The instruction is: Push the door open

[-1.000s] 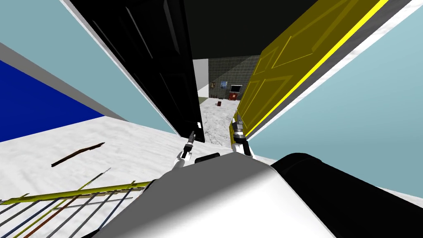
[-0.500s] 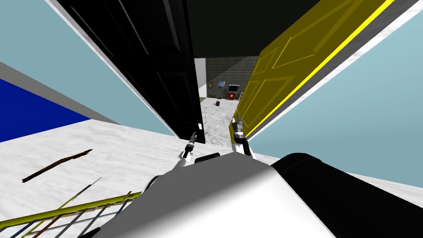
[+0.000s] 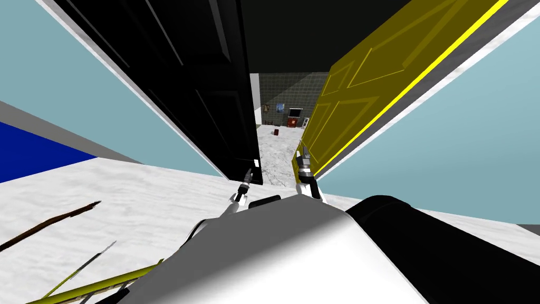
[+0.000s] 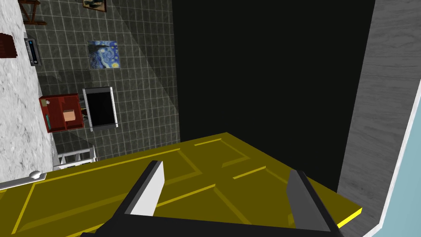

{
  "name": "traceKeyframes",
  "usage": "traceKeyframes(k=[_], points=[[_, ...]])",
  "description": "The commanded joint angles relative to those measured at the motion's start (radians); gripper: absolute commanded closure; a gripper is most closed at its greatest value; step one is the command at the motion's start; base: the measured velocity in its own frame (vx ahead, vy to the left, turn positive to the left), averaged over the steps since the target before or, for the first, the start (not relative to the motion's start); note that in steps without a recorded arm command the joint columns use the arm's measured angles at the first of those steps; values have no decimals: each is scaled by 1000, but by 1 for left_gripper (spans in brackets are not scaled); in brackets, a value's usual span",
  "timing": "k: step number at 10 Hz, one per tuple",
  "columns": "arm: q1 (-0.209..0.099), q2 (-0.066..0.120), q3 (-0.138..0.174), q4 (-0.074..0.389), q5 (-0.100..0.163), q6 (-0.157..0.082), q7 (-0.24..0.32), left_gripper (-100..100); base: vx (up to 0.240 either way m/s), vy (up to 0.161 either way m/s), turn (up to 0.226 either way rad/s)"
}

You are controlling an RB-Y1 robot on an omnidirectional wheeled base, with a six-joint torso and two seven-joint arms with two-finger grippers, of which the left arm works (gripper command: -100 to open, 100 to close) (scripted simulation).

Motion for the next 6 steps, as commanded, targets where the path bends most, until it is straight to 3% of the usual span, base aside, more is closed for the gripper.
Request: traceKeyframes(k=[1, 6], points=[[0, 10, 3, 1, 3, 1, -4, -100, 102, -13, -37], [0, 7, 11, 2, 11, 4, -15, -100, 194, -66, -28]])
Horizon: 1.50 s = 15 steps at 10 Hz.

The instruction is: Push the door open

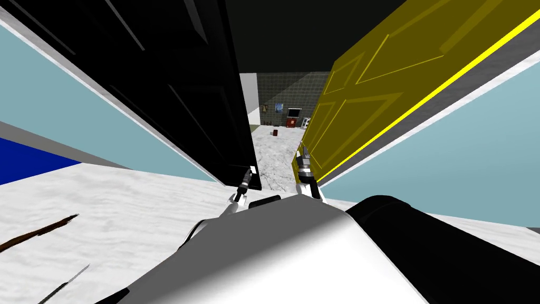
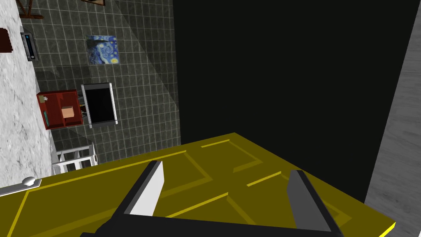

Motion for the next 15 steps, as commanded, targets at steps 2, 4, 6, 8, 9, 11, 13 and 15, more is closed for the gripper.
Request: traceKeyframes(k=[2, 4, 6, 8, 9, 11, 13, 15], points=[[2, -14, 4, -2, 4, 3, -6, -100, 172, -60, -24], [6, -10, 2, -10, 2, 5, -3, 100, 28, -8, 3], [6, -10, 2, -10, 2, 5, -3, 100, -22, 7, -8], [6, -10, 2, -10, 2, 5, -3, 100, -5, 2, 2], [6, -10, 2, -10, 2, 5, -3, 100, 0, 0, 0], [9, 4, 17, -10, 13, 10, -12, 100, 112, -69, 28], [10, 13, 29, -12, 23, 12, -20, 100, 159, -76, 20], [11, 17, 37, 39, 29, 13, -24, 100, 159, -83, 13]])
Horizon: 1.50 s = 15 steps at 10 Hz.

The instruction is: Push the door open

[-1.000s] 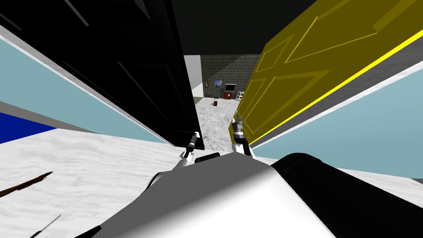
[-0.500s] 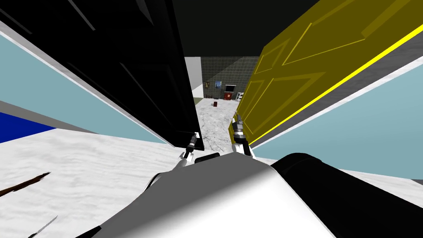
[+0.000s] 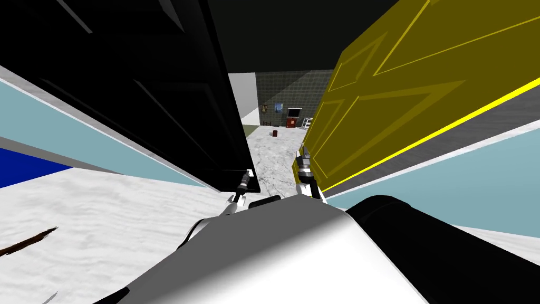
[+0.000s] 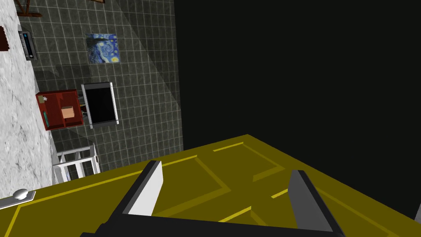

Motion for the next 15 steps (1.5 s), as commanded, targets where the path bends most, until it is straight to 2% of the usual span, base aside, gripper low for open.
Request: traceKeyframes(k=[1, 2, 3, 5, 6, 8, 9, 15], points=[[27, 9, 1, -50, 0, 30, 7, 100, 38, -16, 5], [27, 9, 1, -70, 0, 30, 7, 100, -15, 3, -1], [29, 18, 18, -72, 13, 33, -2, 100, 76, -62, 52], [29, 20, 22, -87, 16, 33, -5, 100, 128, -91, 47], [29, 20, 22, -78, 16, 33, -5, 100, 60, -19, -9], [32, 29, 47, -75, 34, 37, -18, 100, 169, -71, 68], [10, 27, 40, -27, 31, 11, -14, -100, -37, -45, 46], [6, 15, 33, -30, 29, 13, 1, -100, -203, 6, 22]])
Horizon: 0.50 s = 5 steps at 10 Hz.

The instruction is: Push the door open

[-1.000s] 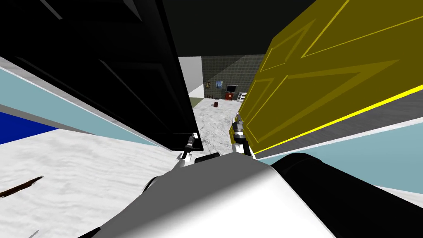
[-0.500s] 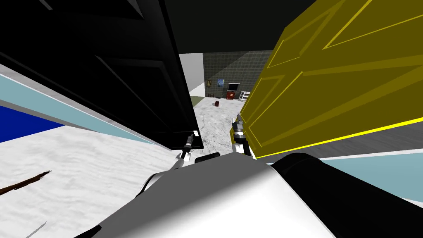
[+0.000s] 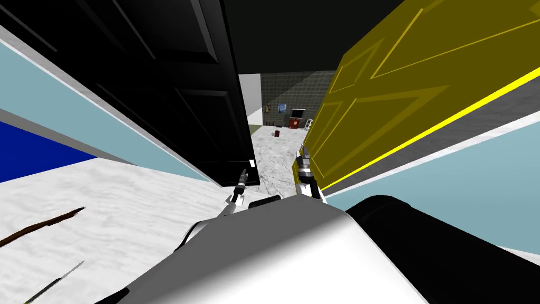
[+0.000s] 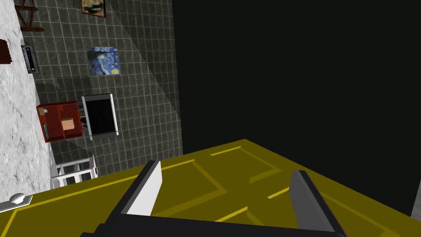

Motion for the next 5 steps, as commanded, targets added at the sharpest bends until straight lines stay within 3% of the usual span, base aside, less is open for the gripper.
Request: traceKeyframes(k=[1, 2, 5], points=[[-6, -7, -1, 9, 0, -4, 4, -100, -216, -21, 25], [-5, -4, -1, 6, 0, -1, 3, -100, -94, -11, 3], [-2, 0, 5, 7, 4, -7, -4, -100, 165, -31, -25]])
